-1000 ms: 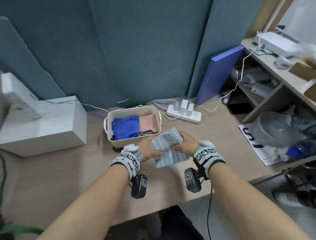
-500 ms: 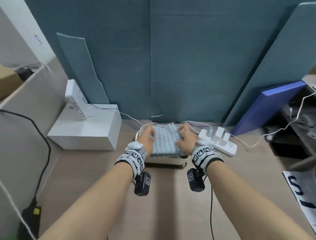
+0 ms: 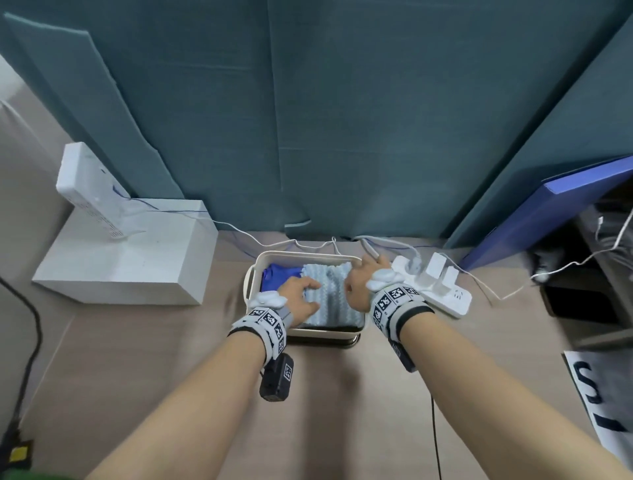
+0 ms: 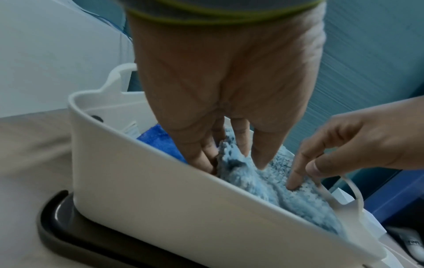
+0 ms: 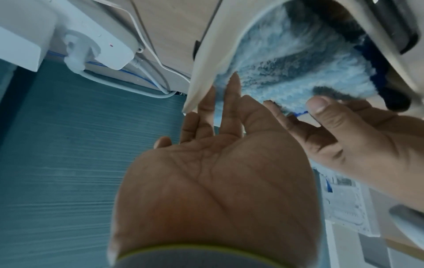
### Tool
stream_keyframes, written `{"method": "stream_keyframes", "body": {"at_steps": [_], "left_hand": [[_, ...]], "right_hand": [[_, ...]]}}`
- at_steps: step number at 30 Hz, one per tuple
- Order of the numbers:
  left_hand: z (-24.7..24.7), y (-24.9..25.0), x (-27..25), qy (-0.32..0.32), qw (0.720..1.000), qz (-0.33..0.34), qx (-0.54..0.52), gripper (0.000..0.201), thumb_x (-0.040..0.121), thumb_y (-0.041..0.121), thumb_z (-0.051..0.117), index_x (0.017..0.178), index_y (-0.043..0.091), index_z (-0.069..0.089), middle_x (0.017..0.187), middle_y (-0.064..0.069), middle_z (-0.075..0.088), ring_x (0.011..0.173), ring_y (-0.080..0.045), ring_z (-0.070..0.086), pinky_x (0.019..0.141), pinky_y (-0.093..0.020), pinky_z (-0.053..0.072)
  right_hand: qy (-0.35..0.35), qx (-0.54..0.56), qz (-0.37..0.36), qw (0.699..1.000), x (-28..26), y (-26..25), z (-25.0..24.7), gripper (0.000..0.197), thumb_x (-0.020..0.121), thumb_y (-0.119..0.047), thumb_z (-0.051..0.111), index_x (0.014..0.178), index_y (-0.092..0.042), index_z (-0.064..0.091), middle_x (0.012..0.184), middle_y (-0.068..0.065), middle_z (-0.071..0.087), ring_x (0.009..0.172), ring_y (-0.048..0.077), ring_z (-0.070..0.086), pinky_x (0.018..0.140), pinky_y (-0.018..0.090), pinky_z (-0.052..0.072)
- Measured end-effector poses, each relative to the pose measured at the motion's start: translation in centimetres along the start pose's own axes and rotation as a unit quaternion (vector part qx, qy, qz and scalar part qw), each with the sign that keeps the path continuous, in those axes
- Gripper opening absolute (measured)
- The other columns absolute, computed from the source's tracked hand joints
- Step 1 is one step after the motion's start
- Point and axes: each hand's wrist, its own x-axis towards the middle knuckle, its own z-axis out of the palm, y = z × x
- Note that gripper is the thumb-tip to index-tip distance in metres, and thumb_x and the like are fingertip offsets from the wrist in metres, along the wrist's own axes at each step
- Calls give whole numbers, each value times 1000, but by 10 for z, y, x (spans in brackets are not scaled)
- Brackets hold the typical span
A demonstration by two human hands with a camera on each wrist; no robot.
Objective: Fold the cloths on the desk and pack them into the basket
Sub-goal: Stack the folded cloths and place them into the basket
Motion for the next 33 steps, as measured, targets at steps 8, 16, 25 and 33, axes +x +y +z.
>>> {"method": "stream_keyframes", "body": {"at_steps": [8,16,25,33], "left_hand": [[11,-12,17,-39,997,15,64,61,79,19,79,137,27,60,139,-4,49,107,-17,58,100,-27,45],[-1,-3,6,17,979,38,198,66,66,60,76,129,49,57,137,6,30,116,-20,46,101,-37,40],[6,-12,4,-86,956,-7,279,84,73,67,70,147,57,32,155,2,27,140,-25,34,114,-44,31],[-61,-5,-16,175,930,-14,324,42,88,56,59,125,34,57,128,-3,49,117,-28,49,96,-40,39]], "right_hand": [[-38,-151,-55,986,2,2,4,43,95,-29,48,135,-25,62,148,3,46,142,26,31,115,49,25],[-6,-118,-108,987,0,11,7,34,89,-52,66,115,-30,65,133,0,55,131,26,39,108,47,31],[2,-126,-93,988,2,7,18,51,76,-59,71,120,-34,64,135,-1,54,133,25,36,109,50,26],[102,105,8,989,-2,21,0,48,92,-30,61,138,-33,48,141,3,44,133,29,43,103,45,38]]}}
